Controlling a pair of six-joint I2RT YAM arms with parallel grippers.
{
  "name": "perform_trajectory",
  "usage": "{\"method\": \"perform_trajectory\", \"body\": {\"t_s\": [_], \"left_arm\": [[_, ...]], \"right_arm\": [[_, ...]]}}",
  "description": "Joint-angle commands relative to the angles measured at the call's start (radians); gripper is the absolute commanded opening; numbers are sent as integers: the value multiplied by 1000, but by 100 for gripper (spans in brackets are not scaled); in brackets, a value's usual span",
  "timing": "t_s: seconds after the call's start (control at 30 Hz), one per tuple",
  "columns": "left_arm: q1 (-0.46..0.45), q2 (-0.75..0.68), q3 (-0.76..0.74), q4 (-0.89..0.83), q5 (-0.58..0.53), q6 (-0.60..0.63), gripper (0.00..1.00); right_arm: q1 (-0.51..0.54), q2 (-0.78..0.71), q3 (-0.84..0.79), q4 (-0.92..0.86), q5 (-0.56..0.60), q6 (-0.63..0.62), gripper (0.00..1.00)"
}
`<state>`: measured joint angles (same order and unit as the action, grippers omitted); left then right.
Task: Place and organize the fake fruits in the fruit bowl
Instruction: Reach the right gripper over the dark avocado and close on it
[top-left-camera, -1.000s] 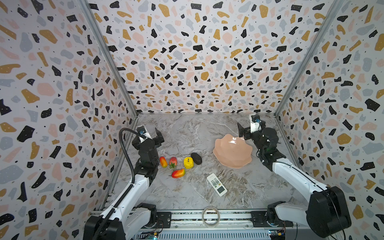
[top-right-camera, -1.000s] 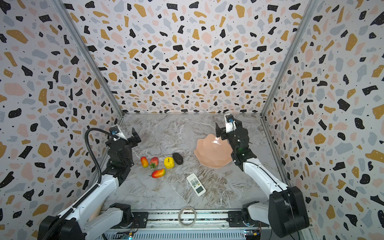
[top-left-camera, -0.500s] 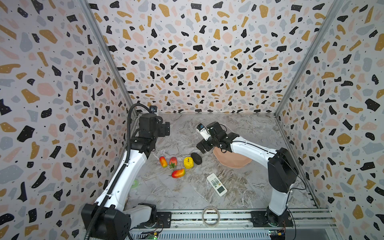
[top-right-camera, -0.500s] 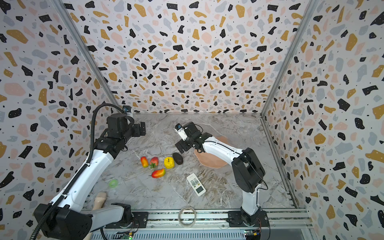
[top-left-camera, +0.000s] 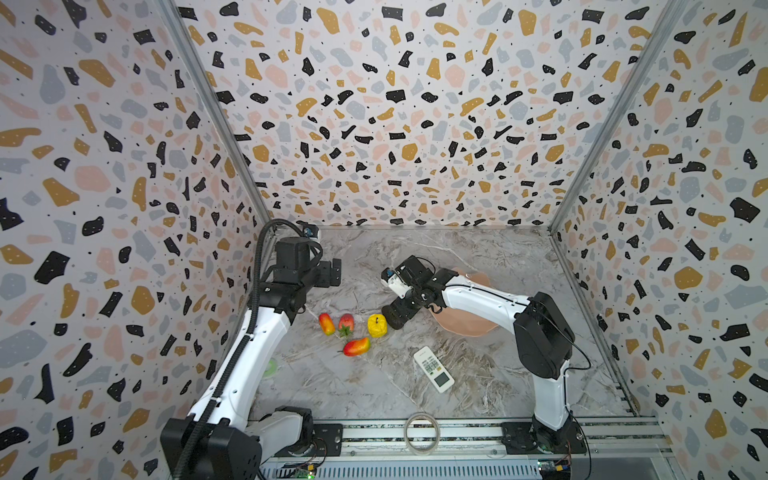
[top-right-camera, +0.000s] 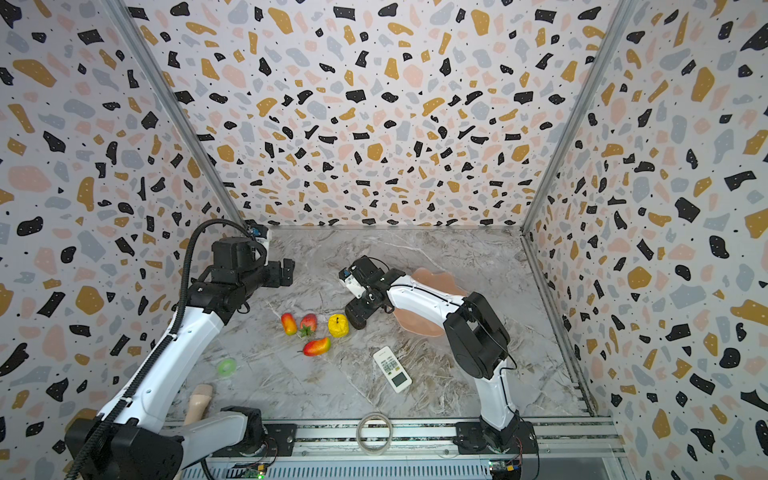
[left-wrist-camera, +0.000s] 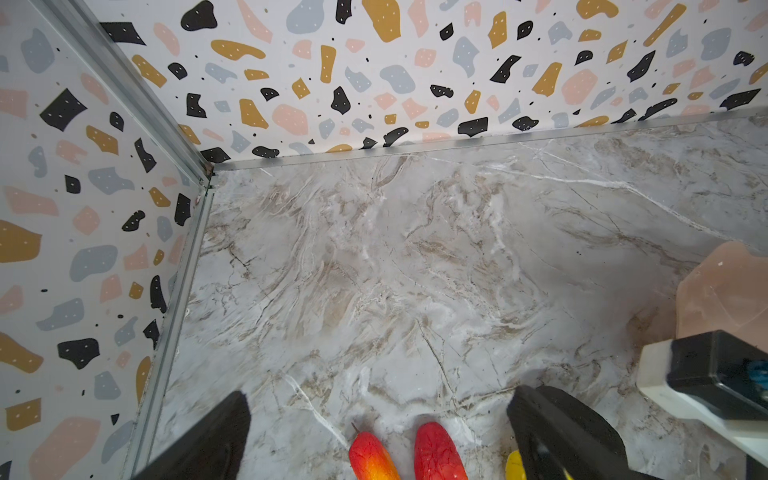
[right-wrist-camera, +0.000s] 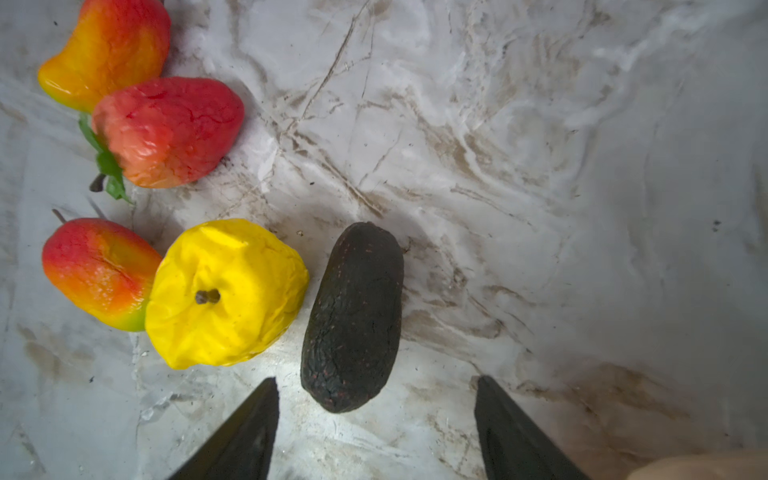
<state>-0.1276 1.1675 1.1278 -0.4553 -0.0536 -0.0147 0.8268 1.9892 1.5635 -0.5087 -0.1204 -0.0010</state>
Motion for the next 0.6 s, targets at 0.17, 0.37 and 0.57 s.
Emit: {"method": "perform_trajectory", "body": {"t_s": [0.17, 0.37, 0.57], "left_arm": [[8, -14, -14, 27, 47, -2, 100], [8, -18, -11, 28, 65, -5, 100], [8, -30, -11, 30, 63, -9, 100]], "right_arm": [[10, 62, 24, 35, -99, 41, 70], [10, 95, 26, 73, -91, 70, 62], [10, 121, 69, 46, -85, 75, 40]]}}
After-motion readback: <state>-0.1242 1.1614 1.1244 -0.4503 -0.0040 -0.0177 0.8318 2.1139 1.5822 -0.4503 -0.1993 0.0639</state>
